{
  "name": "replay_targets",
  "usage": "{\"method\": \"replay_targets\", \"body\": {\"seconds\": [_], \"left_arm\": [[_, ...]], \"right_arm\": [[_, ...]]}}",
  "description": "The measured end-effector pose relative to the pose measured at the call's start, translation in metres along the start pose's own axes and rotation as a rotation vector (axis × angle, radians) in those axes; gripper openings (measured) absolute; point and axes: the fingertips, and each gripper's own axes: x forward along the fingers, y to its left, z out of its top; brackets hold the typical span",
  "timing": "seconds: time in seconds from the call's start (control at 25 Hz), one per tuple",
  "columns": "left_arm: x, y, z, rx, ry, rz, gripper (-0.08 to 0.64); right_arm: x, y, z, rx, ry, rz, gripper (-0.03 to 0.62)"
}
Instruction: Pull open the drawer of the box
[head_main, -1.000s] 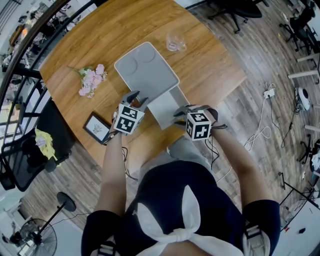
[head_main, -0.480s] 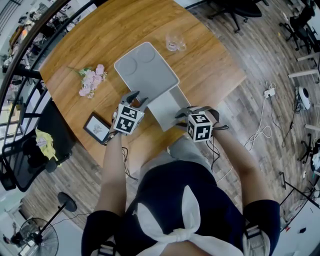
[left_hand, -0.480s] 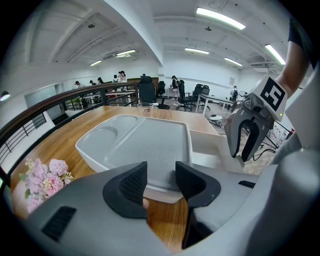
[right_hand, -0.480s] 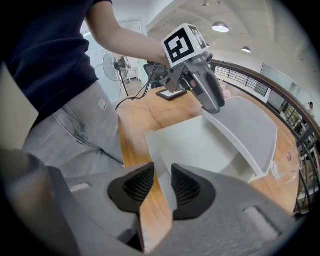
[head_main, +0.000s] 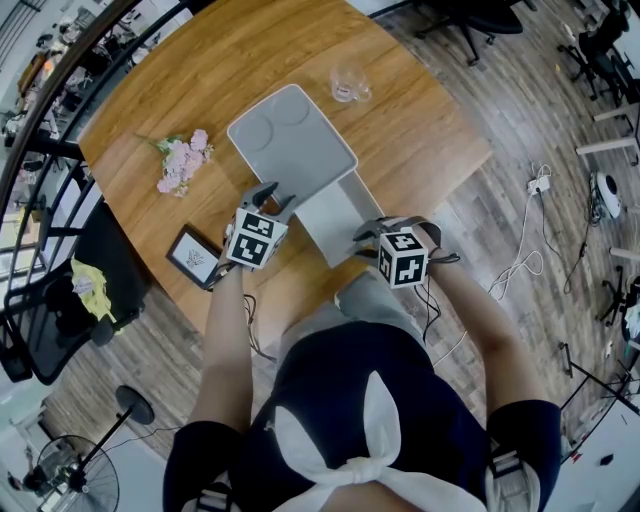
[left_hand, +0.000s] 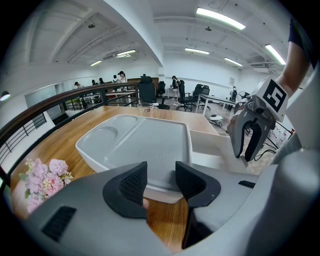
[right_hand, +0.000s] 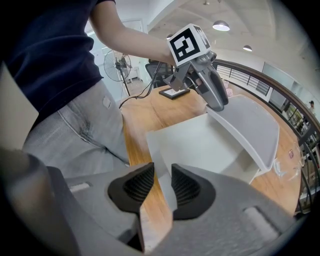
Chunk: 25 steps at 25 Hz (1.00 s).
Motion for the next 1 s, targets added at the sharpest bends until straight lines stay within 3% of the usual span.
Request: {"method": "replay_targets", "body": {"seconds": [1.0], "left_arm": [[0.0013, -0.0012, -0.0002, -0.003, -0.001, 0.003, 0.192]], "right_arm": [[-0.003, 0.0084, -0.0075, 0.078, -0.037, 0.027, 0.12]]}}
